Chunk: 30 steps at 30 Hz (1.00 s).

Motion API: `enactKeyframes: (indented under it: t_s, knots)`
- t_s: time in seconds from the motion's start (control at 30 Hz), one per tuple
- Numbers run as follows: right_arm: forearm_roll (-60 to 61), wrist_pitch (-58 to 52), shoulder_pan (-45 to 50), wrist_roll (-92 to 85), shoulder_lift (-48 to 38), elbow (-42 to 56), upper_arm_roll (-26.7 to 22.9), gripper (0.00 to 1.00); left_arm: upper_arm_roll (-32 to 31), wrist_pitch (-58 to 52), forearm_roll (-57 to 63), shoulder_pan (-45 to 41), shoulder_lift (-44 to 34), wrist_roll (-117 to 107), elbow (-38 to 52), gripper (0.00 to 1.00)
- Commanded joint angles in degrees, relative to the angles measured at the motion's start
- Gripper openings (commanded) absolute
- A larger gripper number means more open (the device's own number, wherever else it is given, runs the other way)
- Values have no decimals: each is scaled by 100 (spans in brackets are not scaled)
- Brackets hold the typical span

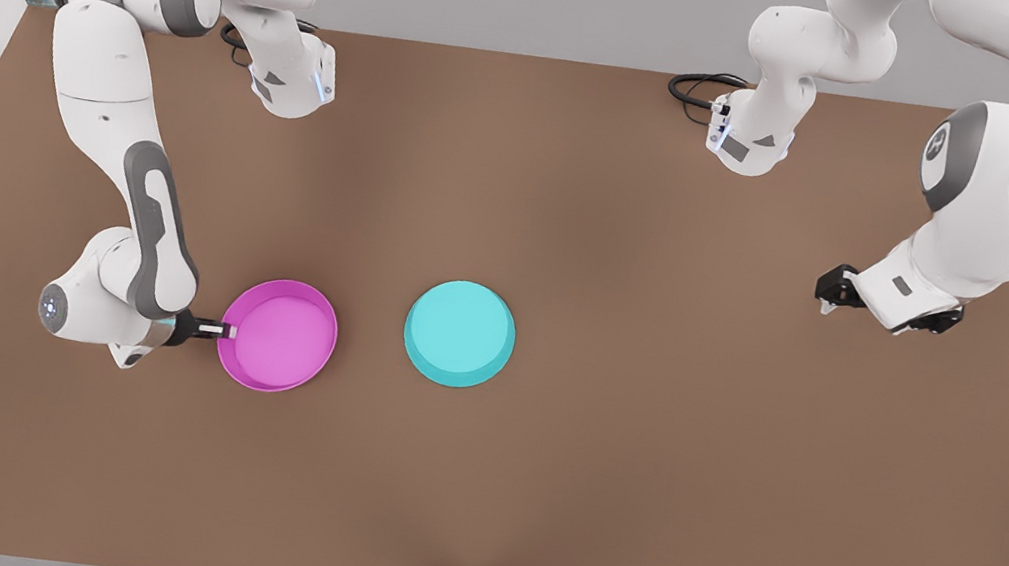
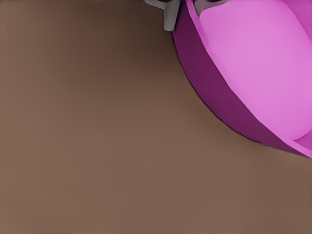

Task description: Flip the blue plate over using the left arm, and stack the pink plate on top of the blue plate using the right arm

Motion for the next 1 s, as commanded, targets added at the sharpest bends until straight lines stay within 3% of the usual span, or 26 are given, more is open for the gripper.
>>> enactKeyframes:
  t_s: [0.0, 0.57, 0.97]
  knots:
    - [-41, 2, 0, 23, 0, 0, 1, 21, 0, 0, -8, 1, 0, 0, 3, 100]
    - [12, -420, 9, -21, -518, 9, 159, 21, 0, 0, 9, 1, 35, -9, 3, 100]
    - [30, -446, 2188, 32, -659, 386, 159, 21, 0, 9, -17, 1, 52, 9, 109, 100]
